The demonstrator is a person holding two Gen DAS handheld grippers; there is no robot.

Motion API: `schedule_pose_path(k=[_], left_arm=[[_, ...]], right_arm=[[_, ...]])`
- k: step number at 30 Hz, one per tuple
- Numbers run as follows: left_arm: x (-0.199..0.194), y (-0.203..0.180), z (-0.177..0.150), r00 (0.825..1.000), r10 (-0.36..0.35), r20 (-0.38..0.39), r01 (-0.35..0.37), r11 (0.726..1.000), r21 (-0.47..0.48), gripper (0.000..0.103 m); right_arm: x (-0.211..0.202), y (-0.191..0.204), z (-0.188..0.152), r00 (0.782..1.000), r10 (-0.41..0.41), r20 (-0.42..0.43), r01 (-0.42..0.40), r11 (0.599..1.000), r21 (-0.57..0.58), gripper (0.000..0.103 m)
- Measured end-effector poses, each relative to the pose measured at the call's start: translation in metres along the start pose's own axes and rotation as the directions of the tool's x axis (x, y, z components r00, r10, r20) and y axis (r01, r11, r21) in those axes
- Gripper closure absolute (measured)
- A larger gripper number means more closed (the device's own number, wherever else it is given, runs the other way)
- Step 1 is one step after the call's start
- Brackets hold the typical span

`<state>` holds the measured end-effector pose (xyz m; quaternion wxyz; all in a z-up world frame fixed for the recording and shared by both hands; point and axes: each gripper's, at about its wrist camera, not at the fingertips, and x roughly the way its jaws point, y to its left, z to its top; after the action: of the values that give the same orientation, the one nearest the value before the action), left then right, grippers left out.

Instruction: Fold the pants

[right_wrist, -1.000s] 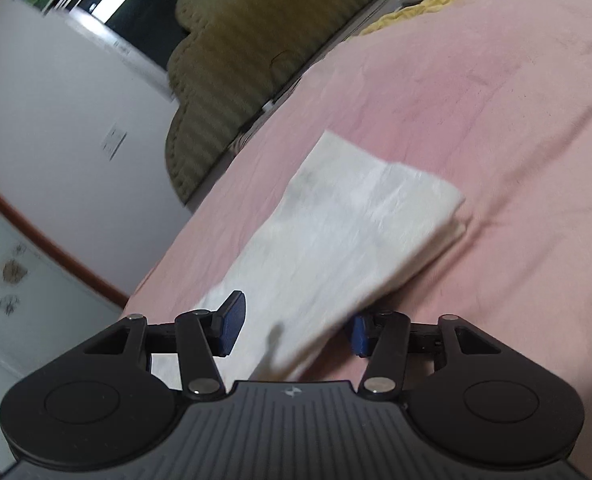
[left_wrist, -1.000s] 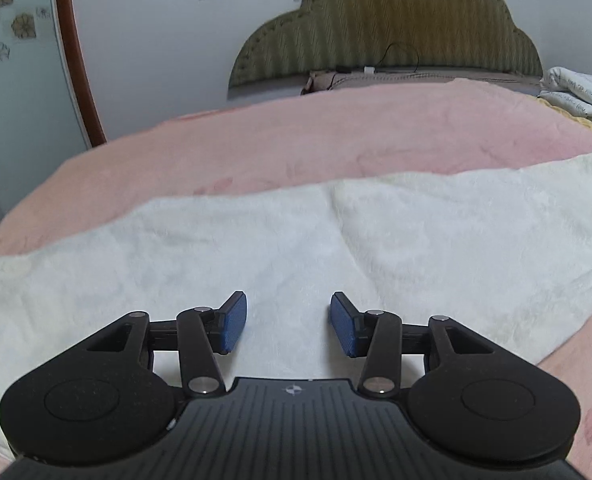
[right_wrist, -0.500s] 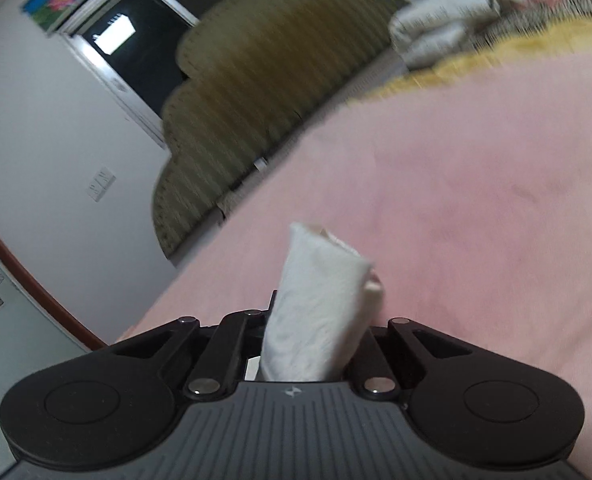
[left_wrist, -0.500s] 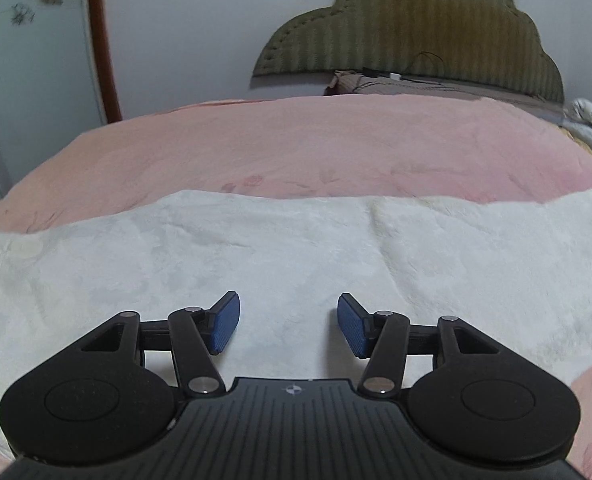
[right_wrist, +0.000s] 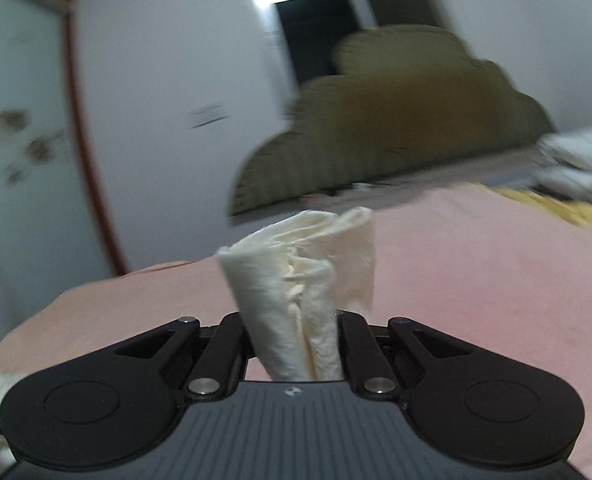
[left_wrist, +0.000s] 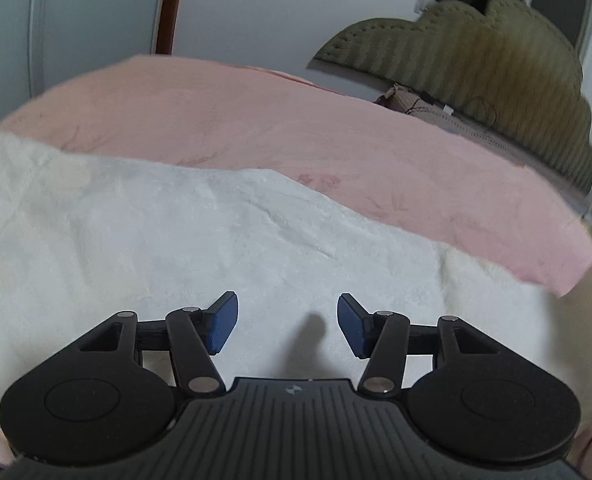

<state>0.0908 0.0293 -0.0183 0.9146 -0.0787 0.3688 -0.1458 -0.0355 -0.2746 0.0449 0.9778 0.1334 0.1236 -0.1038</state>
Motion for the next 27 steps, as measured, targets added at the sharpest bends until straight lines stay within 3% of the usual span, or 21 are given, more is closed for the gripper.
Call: schedule_pose_path(k=[3, 7, 10, 14, 16, 19, 22, 25, 27], left_arm=[[0.001, 0.019, 0.004, 0.997, -0.078, -0.024, 0.074, 0.988, -0.135, 0.044], [0.011, 0.039, 0.010, 0.976, -0.211, -0.050, 0.188, 0.938, -0.293, 0.041], [0.021, 0.051, 0.012, 0.952, -0.301, -0.053, 0.255, 0.878, -0.406, 0.034], [0.037, 0.053, 0.013, 0.908, -0.415, -0.052, 0.335, 0.796, -0.503, 0.031], [0.046, 0.050, 0.013, 0.888, -0.455, -0.064, 0.354, 0.767, -0.535, 0.031], [0.054, 0.051, 0.015, 0.872, -0.488, -0.049, 0.375, 0.728, -0.574, 0.029], [0.060, 0.055, 0.023, 0.881, -0.471, -0.035, 0.362, 0.721, -0.591, 0.029], [0.063, 0.054, 0.031, 0.893, -0.449, -0.041, 0.350, 0.746, -0.567, 0.031], [0.065, 0.052, 0.033, 0.899, -0.435, -0.060, 0.337, 0.771, -0.540, 0.059]], right_arm=[[0.021, 0.061, -0.015, 0.991, 0.124, -0.051, -0.128, 0.988, -0.083, 0.094], [0.042, 0.123, -0.050, 0.959, 0.233, -0.163, -0.258, 0.954, -0.154, 0.094], [0.044, 0.154, -0.072, 0.941, 0.255, -0.220, -0.303, 0.927, -0.221, 0.094], [0.038, 0.171, -0.078, 0.938, 0.256, -0.233, -0.317, 0.906, -0.279, 0.094], [0.036, 0.178, -0.082, 0.944, 0.236, -0.232, -0.304, 0.895, -0.326, 0.094], [0.036, 0.187, -0.090, 0.942, 0.220, -0.251, -0.305, 0.873, -0.380, 0.094], [0.038, 0.197, -0.096, 0.944, 0.203, -0.259, -0.300, 0.852, -0.428, 0.094], [0.038, 0.202, -0.094, 0.947, 0.209, -0.243, -0.300, 0.845, -0.442, 0.093], [0.037, 0.207, -0.094, 0.956, 0.196, -0.219, -0.280, 0.835, -0.473, 0.093]])
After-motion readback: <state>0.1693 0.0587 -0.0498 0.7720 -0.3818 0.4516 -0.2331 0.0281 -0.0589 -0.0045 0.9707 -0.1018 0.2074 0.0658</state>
